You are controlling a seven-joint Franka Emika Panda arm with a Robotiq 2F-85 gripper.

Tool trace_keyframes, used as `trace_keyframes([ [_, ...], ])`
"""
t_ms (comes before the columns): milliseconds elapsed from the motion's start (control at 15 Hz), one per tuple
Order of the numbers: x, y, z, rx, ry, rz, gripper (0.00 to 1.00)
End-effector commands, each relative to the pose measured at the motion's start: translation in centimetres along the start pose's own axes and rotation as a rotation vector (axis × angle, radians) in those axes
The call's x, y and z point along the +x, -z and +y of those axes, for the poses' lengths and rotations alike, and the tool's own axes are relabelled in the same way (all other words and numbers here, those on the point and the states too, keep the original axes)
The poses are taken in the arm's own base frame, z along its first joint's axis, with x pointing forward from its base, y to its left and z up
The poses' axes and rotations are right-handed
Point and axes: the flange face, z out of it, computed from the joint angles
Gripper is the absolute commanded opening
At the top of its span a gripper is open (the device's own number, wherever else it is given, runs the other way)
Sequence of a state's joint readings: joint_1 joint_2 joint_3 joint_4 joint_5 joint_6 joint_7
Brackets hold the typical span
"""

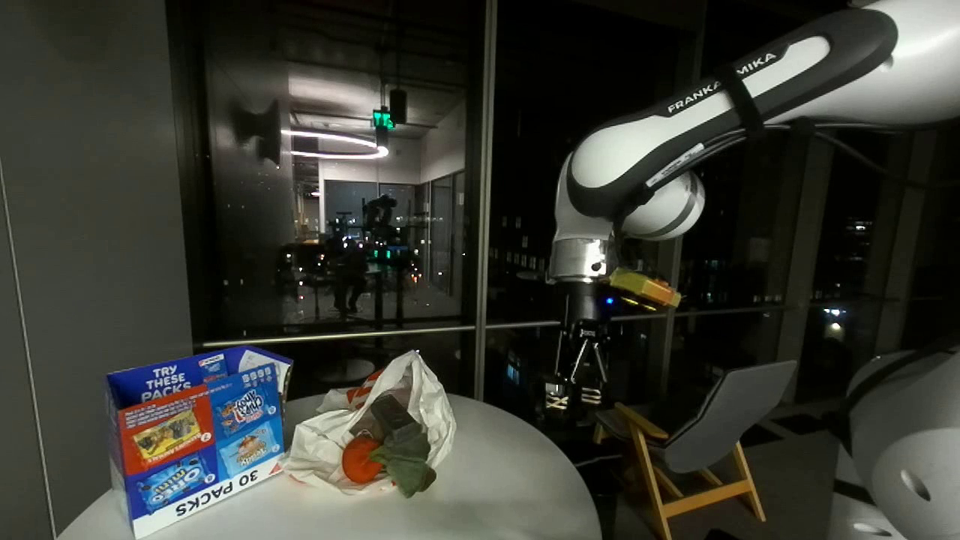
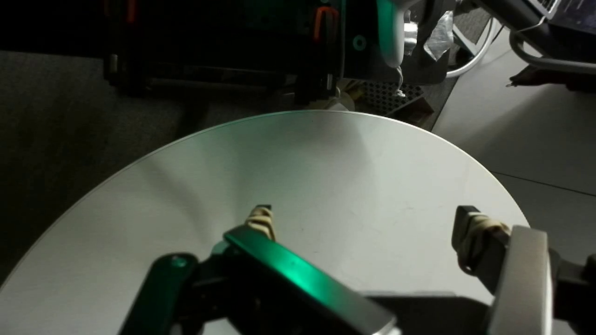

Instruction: Remove the objects inside the bag

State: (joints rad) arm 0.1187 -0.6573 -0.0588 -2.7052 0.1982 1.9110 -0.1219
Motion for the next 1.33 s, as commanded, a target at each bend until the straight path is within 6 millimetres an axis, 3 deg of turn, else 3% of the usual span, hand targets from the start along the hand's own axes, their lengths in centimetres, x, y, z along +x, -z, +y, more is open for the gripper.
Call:
trace_keyframes([
  [0,0.0,0.0,0.0,0.0,0.0,-0.001,1.0],
  [467,0.6,-0.5,0.1,0.007,0.01,-0.013,1.0],
  [667,4.6,-3.6,0.3,0.011,0.046,-0.071,1.0],
  [933,9.8,-6.6,-1.4,0.018,0.078,-0.072,1.0],
  [1267,19.4,-8.7,-3.9,-0.089,0.123,0.016,1.0],
])
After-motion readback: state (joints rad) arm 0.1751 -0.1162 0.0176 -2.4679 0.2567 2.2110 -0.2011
